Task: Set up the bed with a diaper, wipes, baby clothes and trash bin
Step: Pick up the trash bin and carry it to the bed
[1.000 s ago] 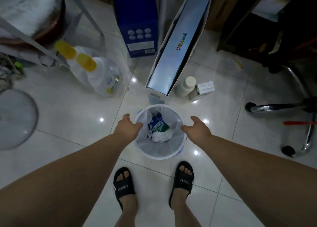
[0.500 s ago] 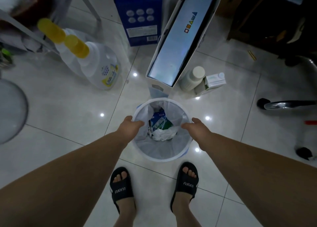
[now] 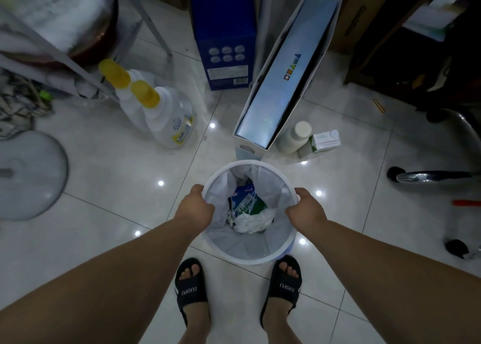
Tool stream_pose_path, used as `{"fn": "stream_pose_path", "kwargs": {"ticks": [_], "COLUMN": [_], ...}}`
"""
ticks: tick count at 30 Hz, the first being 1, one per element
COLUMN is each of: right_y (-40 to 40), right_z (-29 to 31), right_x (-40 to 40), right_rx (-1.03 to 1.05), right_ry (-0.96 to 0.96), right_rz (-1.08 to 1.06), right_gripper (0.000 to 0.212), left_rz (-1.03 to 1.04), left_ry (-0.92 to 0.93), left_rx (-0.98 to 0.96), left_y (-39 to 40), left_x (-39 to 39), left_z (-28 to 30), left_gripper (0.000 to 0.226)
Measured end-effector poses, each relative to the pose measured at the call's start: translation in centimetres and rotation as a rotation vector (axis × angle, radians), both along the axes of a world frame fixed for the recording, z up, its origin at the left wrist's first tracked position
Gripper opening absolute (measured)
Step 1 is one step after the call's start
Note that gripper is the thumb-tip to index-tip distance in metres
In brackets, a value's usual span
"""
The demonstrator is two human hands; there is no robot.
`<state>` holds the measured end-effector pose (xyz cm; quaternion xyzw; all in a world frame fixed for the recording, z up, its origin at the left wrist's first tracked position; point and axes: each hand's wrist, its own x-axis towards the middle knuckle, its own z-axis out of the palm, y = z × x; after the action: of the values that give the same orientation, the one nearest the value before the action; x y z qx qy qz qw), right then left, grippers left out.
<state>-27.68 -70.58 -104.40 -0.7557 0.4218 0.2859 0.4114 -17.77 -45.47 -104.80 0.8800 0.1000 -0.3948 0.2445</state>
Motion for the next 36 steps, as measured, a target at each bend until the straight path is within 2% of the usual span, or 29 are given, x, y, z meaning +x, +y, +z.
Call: {"fn": "stream_pose_path", "kwargs": {"ticks": [5,10,19,22,27,30,33,36], "right_y": [0.9,2.0,7.1,10.3,18.3,23.6,29.2,35.3], "right_z": [4.3,9.3,18.2,20.4,25.3,28.5,32.3,36.7], "right_x": [0.0,0.9,4.2,4.4,2.7,0.7,-2.4,-6.7], "right_rx": [-0.068,-0.074,-0.102,-0.110,-0.079,-0.087,-0.099,-0.125], "right_ry": [-0.047,-0.067,-0.159,-0.187,-0.242,-0.297,-0.371,-0.452], "right_rz": [0.170,0.274,0.569,0.689,0.887,1.000,1.100,1.233], "right_gripper": [0.051,0.051,0.045,0.038,0.043,0.045,0.041,0.047], "left_rz": [-0.052,0.070,0.444,0.565,0.757,0.819,0.849,0.895], "left_ry": [-0.074,-0.102,-0.207,-0.227,-0.304,-0.359,-0.437,-0.465], "left_rx": [0.072,0.038,-0.023,-0.032,0.001,0.008,0.024,0.141], "left_y": [1.5,3.5,9.3,12.1,18.4,22.6,26.9,31.3], "left_x": [-0.8,-2.5,-8.5,-11.7,-18.8,-23.2,-28.2,-34.5], "left_z": [4.8,10.1,19.0,21.2,25.8,28.9,32.3,36.2], "left_gripper": [0.043,0.036,0.025,0.023,0.022,0.029,0.049,0.067]}}
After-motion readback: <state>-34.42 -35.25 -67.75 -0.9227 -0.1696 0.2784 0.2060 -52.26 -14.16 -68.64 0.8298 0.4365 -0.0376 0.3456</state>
